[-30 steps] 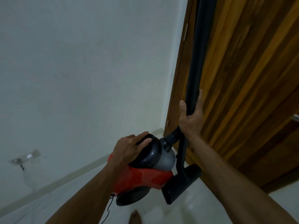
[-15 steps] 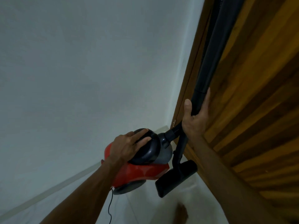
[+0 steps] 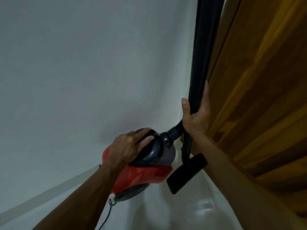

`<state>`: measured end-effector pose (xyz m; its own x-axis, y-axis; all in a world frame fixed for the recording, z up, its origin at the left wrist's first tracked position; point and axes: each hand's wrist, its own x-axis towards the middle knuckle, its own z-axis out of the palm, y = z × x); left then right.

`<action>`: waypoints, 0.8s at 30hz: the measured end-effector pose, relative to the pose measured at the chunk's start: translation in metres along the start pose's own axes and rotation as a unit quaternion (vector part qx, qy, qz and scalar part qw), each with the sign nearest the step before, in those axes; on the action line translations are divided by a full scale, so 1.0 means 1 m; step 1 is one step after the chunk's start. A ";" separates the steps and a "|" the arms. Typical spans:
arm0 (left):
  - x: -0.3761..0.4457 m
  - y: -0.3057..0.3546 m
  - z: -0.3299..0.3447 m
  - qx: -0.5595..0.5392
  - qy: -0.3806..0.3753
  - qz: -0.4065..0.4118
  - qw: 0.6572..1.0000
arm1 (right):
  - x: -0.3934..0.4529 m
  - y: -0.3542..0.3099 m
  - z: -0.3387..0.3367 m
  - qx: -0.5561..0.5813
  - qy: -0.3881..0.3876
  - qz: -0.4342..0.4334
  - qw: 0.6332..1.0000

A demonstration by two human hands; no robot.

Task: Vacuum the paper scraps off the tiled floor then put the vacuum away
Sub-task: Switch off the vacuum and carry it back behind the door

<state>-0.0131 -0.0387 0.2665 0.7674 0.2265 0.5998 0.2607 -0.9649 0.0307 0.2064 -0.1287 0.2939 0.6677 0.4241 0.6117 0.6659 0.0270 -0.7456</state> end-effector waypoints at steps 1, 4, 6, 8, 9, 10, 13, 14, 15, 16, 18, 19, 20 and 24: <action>-0.011 -0.007 0.021 0.004 0.002 0.012 1.000 | -0.011 0.019 0.009 0.002 0.000 -0.003 1.000; -0.037 -0.023 0.070 -0.003 0.008 0.017 1.000 | -0.041 0.063 0.033 0.011 0.007 -0.005 1.000; -0.055 -0.031 0.097 -0.008 0.002 -0.016 1.000 | -0.060 0.087 0.046 0.013 0.011 -0.002 1.000; -0.074 -0.040 0.125 -0.007 -0.011 -0.037 0.999 | -0.077 0.107 0.056 0.007 0.017 -0.001 1.000; -0.083 -0.044 0.137 -0.003 -0.022 -0.055 0.998 | -0.085 0.115 0.061 -0.001 0.013 0.001 1.000; -0.092 -0.046 0.149 -0.002 -0.034 -0.077 0.996 | -0.092 0.124 0.065 -0.009 0.006 0.004 1.000; -0.112 -0.053 0.176 0.003 -0.042 -0.105 0.994 | -0.108 0.140 0.075 -0.017 0.002 0.006 1.000; -0.116 -0.054 0.183 0.004 -0.044 -0.105 0.994 | -0.113 0.145 0.078 -0.013 0.004 0.007 1.000; -0.120 -0.054 0.189 0.005 -0.046 -0.107 0.993 | -0.118 0.150 0.080 -0.008 0.003 0.012 1.000; -0.124 -0.054 0.195 0.006 -0.045 -0.108 0.993 | -0.122 0.154 0.082 -0.004 0.002 0.018 1.000; -0.132 -0.050 0.202 0.004 -0.049 -0.117 0.992 | -0.127 0.162 0.086 0.001 0.003 0.033 0.999; -0.136 -0.049 0.204 -0.008 -0.052 -0.125 0.991 | -0.127 0.163 0.087 0.008 0.002 0.046 0.999; -0.140 -0.048 0.207 -0.021 -0.050 -0.133 0.990 | -0.127 0.166 0.088 0.014 0.002 0.057 0.998; -0.144 -0.050 0.218 -0.029 -0.059 -0.152 0.986 | -0.122 0.177 0.091 0.014 -0.018 0.091 0.996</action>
<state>-0.0087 0.0061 0.0039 0.7225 0.5171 0.4589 0.4582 -0.8552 0.2422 0.2124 -0.0935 0.0630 0.7635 0.4566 0.4567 0.5256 -0.0284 -0.8503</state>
